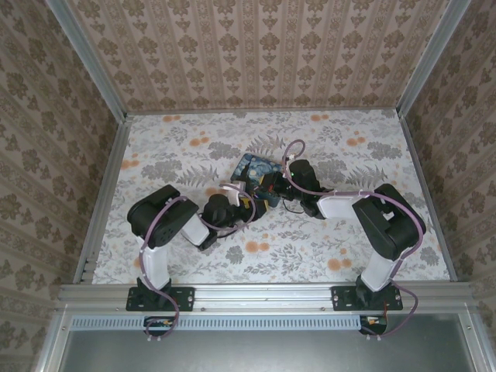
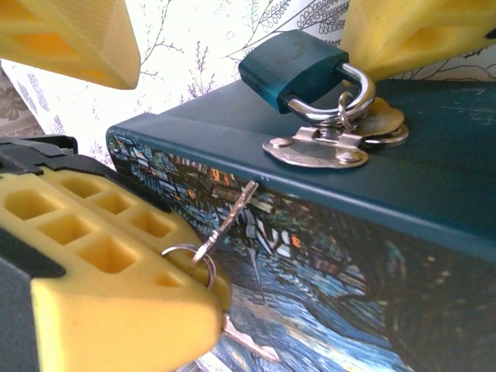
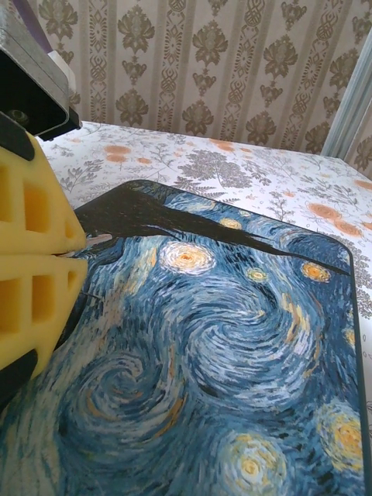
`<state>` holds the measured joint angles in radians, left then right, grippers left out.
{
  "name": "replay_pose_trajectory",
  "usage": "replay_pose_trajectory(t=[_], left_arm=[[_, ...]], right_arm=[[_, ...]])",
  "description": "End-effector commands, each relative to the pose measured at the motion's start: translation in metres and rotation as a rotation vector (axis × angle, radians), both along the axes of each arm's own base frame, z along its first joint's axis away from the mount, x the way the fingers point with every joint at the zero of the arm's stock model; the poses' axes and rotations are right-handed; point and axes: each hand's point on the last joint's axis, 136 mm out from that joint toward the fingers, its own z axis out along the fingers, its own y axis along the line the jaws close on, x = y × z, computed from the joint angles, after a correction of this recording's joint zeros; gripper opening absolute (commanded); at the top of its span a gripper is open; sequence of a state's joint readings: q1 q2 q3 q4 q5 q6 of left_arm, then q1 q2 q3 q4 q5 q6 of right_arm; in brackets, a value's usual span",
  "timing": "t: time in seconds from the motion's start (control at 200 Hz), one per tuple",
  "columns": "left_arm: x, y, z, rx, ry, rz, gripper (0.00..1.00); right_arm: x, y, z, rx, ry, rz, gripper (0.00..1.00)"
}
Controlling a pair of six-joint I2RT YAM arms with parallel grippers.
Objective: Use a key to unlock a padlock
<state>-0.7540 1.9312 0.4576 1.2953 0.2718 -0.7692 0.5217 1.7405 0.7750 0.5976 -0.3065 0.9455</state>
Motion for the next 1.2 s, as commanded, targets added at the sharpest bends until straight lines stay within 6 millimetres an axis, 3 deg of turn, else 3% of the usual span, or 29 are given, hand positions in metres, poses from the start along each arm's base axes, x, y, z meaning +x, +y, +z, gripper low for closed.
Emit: replay_pose_trajectory(t=[0.0, 0.215, 0.46, 0.665, 0.805, 1.025, 1.195], left_arm=[[-0.006, -0.003, -0.007, -0.011, 0.059, 0.001, 0.70], [-0.009, -0.003, 0.008, -0.045, 0.054, 0.024, 0.70], [-0.001, -0.003, -0.016, -0.027, 0.112, 0.067, 0.69], [0.004, 0.002, -0.017, -0.023, 0.113, 0.111, 0.65], [0.006, 0.007, -0.012, -0.042, 0.118, 0.147, 0.59], [0.005, 0.015, 0.011, -0.075, 0.080, 0.180, 0.61], [0.005, 0.010, 0.012, -0.088, 0.094, 0.165, 0.61]], right_arm=[[-0.015, -0.004, -0.042, -0.061, 0.129, 0.010, 0.00], [-0.015, -0.003, -0.043, -0.057, 0.131, 0.011, 0.00], [-0.015, -0.003, -0.042, -0.053, 0.128, 0.012, 0.00], [-0.016, -0.003, -0.044, -0.055, 0.132, 0.012, 0.00], [-0.016, -0.004, -0.044, -0.054, 0.132, 0.012, 0.00], [-0.015, -0.003, -0.043, -0.053, 0.131, 0.012, 0.00], [-0.015, -0.003, -0.045, -0.048, 0.135, 0.010, 0.00]])
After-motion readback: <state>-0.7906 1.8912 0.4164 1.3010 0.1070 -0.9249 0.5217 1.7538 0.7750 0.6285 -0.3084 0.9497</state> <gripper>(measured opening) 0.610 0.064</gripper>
